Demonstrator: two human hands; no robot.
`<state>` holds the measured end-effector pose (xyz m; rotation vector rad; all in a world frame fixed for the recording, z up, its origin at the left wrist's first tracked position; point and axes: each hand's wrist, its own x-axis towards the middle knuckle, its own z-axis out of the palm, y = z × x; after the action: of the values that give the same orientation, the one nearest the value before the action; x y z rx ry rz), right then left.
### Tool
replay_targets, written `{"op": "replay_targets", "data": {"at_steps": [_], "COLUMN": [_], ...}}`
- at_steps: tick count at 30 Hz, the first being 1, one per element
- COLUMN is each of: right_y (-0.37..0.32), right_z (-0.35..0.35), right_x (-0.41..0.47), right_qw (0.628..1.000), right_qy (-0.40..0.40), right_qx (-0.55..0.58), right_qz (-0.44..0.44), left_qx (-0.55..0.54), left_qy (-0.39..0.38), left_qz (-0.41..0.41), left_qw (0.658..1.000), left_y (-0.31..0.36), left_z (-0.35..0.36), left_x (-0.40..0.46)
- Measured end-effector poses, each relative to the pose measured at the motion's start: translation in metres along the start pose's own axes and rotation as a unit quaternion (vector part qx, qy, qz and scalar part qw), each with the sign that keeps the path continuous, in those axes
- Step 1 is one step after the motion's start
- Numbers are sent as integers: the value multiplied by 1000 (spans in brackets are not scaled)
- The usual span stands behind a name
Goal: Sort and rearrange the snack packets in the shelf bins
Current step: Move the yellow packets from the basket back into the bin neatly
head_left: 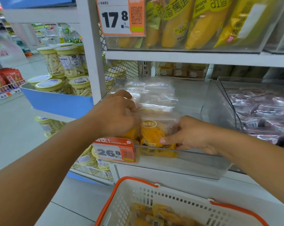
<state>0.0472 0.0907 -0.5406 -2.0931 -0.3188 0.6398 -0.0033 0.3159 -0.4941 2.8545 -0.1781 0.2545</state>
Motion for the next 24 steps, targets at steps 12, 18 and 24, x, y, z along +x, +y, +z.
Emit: {"op": "replay_targets", "data": {"at_steps": [12,18,24], "right_y": [5,-4,-19], "right_z": [-3,10,-8], "right_x": [-1,-2,-20], "right_qw": [981,991,993], "right_qy": [45,21,-6], "right_qx": [-188,-113,119], "right_qz": [-12,-68,22], "left_qx": [-32,83,88], "left_qy": [46,78,45], "left_qz": [88,101,136], "left_qw": [995,988,986], "left_y": [-31,-33,-33], "left_z": [-23,-19,-9], "left_x": [-12,-9,-9]}}
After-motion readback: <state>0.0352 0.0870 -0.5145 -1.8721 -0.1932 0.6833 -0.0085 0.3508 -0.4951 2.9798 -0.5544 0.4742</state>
